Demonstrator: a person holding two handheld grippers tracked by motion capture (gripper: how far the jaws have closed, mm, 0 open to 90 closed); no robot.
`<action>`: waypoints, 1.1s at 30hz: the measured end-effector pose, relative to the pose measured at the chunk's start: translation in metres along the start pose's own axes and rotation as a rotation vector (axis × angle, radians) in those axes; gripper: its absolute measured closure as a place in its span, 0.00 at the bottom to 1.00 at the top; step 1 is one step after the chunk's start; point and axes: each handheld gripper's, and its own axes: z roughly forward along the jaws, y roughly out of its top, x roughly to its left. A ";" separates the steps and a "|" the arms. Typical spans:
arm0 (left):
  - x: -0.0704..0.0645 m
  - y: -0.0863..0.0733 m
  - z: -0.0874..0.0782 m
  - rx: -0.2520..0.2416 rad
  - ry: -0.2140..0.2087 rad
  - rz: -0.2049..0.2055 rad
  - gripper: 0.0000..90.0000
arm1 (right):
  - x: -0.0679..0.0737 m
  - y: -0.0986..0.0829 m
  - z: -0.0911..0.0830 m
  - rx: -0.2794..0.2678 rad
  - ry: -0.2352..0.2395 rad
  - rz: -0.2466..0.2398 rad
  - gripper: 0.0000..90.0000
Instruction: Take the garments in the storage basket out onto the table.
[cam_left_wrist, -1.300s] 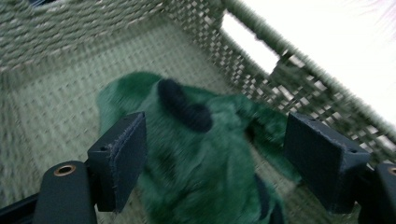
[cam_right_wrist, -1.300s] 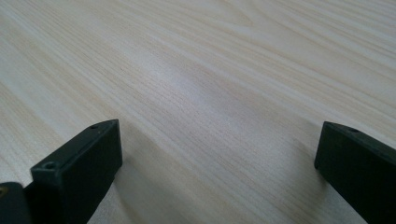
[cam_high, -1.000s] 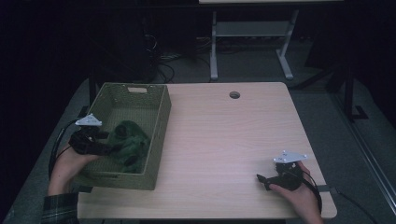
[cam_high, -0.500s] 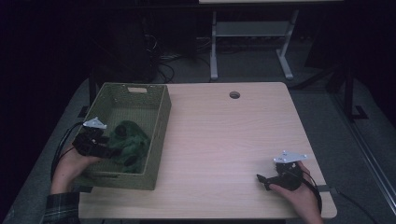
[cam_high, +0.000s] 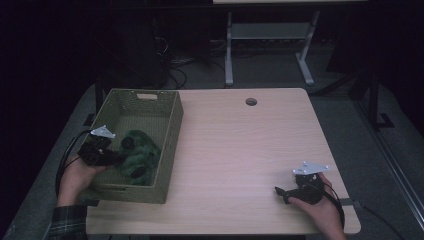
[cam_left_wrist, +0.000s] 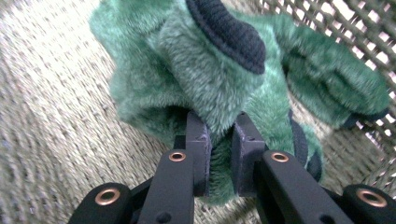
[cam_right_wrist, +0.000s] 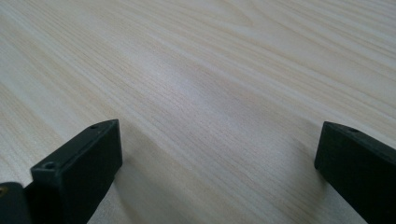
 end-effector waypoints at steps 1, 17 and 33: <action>0.000 0.000 0.000 0.000 0.000 0.000 0.89 | 0.000 0.000 0.000 0.000 0.000 0.000 0.01; -0.009 0.032 -0.054 -0.251 0.018 -0.003 0.91 | 0.000 0.000 0.000 0.000 0.000 0.000 0.01; -0.015 0.069 -0.088 -0.354 0.013 0.004 0.91 | 0.000 0.000 0.000 0.000 0.000 0.001 0.01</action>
